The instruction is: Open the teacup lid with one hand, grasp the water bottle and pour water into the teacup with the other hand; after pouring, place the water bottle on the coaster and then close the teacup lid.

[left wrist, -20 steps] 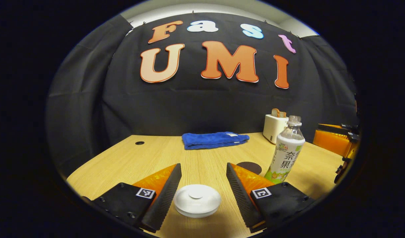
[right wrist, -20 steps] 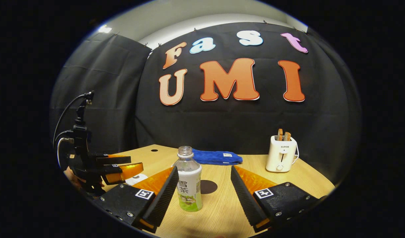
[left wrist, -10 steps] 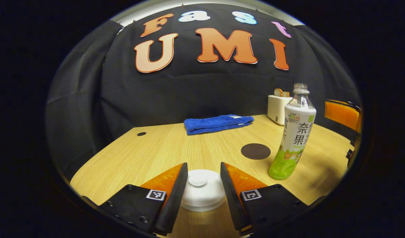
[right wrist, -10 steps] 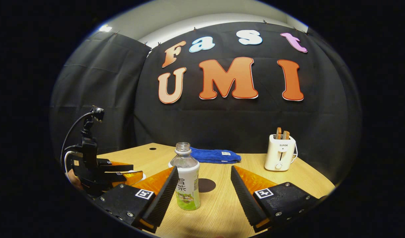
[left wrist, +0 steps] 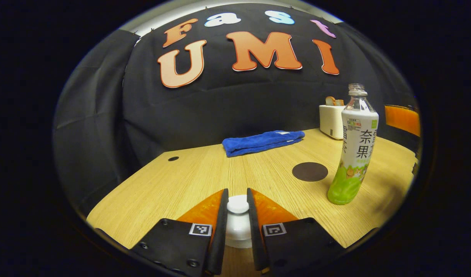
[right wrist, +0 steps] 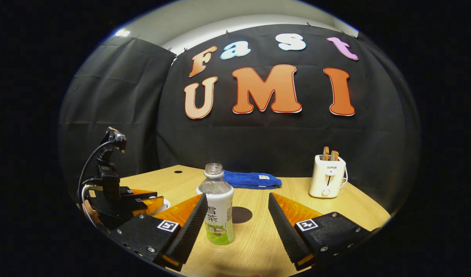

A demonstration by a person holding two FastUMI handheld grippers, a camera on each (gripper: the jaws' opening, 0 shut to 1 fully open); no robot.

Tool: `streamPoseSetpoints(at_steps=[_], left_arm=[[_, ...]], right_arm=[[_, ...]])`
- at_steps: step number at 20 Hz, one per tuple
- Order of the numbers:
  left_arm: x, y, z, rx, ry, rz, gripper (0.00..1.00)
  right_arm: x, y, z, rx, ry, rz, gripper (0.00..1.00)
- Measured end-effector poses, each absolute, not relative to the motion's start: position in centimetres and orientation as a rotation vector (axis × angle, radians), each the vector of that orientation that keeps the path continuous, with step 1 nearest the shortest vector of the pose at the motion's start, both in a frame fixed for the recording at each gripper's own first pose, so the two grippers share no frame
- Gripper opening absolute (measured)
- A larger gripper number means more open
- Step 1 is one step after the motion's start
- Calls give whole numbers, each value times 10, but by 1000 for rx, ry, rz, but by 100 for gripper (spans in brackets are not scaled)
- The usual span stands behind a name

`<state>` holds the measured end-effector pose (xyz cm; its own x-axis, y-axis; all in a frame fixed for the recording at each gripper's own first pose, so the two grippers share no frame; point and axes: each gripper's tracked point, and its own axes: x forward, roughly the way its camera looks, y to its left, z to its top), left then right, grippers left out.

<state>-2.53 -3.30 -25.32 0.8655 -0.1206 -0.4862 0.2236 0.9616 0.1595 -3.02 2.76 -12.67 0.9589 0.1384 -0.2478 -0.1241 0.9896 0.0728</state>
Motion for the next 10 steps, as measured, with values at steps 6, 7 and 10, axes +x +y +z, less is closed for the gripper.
streamPoseSetpoints(at_steps=[6, 7, 10], left_arm=[[-23, -34, -250, 175, 480, -173, 34], [-18, -30, -247, 164, 462, -157, 34], [-14, -19, -239, 125, 437, -110, 26]], right_arm=[[-27, 35, -136, 57, 281, 151, 95], [-26, 37, -139, 55, 289, 156, 95], [-25, 49, -152, 54, 323, 181, 95]])
